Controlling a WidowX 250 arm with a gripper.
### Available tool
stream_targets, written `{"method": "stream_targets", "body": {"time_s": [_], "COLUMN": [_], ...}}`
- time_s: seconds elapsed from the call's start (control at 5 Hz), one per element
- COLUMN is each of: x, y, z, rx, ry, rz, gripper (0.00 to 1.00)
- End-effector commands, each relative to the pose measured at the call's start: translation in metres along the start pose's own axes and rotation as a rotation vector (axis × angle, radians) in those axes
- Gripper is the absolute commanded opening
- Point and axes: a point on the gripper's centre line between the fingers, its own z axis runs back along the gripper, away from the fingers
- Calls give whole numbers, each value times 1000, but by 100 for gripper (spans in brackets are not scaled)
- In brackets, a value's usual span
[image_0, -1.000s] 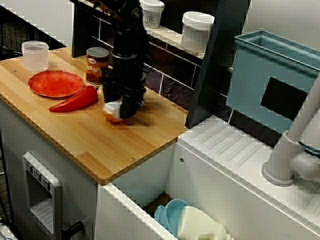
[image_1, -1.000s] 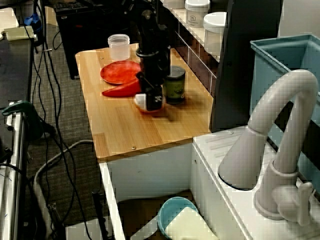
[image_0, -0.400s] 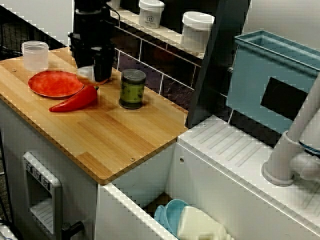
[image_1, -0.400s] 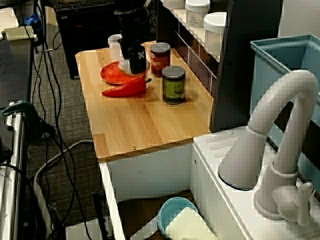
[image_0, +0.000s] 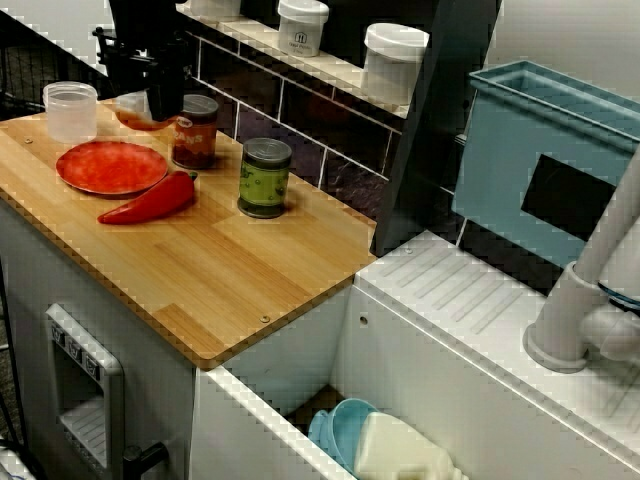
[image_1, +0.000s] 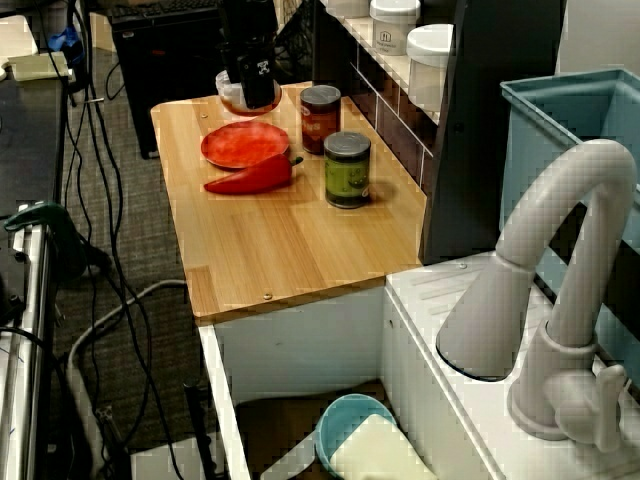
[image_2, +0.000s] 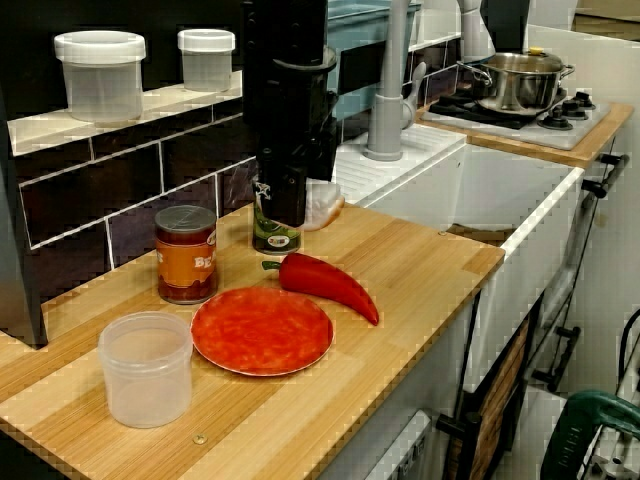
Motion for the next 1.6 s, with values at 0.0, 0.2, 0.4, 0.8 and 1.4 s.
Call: {"method": "stream_targets", "body": {"time_s": [0.0,0.2,0.4,0.8,1.4], "x": [3,1,-1,-9,-1], "y": [31,41,50,64,63], "z": [-1,-9,-19,-42,-44], "rx": [125,158,186,247,215], "ry": [-87,-111,-120,-143,-89], "rz": [-50,-55,-56,-61,-26], "gripper": [0,0,0,0,100]}}
